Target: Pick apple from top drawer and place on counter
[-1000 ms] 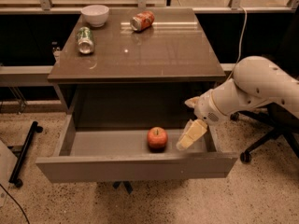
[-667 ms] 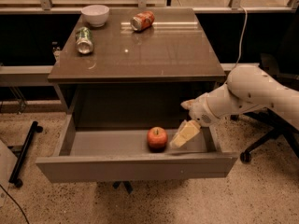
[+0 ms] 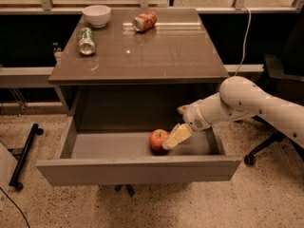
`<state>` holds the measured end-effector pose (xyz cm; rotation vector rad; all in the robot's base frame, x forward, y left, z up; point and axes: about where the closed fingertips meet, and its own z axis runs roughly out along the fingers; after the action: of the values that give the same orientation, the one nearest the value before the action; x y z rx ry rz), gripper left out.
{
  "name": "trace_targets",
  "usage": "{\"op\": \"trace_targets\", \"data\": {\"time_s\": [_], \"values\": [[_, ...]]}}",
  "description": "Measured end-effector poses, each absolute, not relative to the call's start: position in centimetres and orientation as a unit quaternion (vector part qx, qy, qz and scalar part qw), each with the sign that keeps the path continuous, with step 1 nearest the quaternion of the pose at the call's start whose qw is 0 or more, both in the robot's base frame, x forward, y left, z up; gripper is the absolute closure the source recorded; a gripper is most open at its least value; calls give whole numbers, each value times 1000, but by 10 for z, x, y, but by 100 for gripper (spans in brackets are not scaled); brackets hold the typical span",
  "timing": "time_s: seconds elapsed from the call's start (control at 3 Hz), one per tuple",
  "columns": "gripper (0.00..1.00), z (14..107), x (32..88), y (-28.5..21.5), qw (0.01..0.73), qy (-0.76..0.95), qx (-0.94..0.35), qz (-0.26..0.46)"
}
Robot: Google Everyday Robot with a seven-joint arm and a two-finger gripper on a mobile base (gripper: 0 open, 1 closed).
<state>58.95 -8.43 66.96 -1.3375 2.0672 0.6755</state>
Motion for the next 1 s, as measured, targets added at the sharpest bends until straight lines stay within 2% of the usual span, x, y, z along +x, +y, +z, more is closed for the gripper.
{"op": "trace_targets", "data": {"time_s": [0.67, 1.0], "values": [[2, 634, 587, -54, 286, 780, -473, 293], [26, 626, 584, -48, 285, 782, -465, 303]]}}
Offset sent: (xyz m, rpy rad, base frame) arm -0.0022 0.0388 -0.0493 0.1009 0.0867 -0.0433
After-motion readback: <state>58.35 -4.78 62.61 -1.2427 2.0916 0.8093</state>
